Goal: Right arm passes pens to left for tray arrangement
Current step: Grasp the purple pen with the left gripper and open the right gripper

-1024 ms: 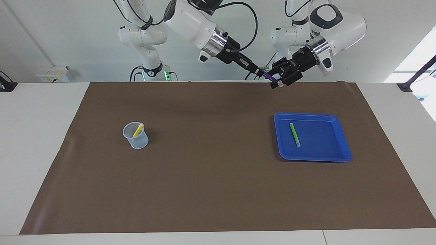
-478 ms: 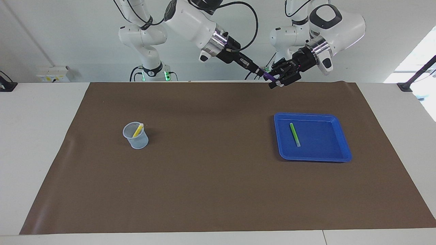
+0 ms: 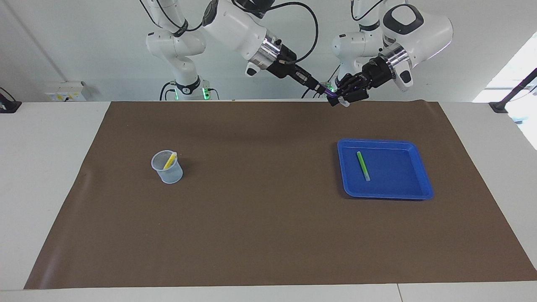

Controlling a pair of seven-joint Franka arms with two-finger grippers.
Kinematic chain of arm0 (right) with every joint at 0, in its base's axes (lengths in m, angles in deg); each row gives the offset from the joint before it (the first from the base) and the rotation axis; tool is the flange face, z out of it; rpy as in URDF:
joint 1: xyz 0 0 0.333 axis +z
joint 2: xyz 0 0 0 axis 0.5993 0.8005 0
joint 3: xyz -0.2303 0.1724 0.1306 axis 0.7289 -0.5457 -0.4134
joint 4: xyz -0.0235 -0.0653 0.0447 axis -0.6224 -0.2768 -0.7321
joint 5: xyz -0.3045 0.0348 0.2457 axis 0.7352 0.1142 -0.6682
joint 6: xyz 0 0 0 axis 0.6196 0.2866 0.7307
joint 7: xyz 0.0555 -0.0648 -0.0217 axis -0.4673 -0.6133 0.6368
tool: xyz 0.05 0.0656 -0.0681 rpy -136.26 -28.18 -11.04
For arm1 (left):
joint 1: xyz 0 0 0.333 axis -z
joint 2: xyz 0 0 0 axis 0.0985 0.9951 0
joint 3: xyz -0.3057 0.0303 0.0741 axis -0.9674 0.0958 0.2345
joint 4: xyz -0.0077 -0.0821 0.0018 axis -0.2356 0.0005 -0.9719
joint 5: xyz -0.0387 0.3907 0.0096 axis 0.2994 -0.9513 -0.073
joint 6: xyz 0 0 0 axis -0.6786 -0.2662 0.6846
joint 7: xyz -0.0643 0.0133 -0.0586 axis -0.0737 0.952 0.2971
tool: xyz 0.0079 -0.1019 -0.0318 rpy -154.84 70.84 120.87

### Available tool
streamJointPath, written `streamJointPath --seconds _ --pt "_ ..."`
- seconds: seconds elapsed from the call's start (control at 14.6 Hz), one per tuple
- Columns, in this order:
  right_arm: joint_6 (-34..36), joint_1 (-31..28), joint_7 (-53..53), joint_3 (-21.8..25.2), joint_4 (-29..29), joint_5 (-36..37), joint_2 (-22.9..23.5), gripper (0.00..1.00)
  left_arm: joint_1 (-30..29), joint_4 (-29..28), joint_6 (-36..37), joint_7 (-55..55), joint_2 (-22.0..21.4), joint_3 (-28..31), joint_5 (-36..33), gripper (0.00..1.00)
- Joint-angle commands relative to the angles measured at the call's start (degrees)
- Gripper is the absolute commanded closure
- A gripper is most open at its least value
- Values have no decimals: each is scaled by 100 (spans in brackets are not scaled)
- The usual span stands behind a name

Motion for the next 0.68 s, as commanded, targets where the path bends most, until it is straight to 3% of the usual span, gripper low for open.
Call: streamJointPath --seconds 0.0,0.41,0.55,0.61 --pt "-23 -24 -99 -53 62 180 52 100 -79 -141 118 -28 -206 10 16 100" --pt "47 -24 -99 -53 62 181 60 100 -158 -141 100 33 -215 1 16 100" --pt "56 -24 -64 -53 62 320 61 11 -167 -141 109 42 -215 1 16 100" --pt "74 -24 -56 -53 79 539 61 0 -167 -141 100 42 -215 1 16 100"
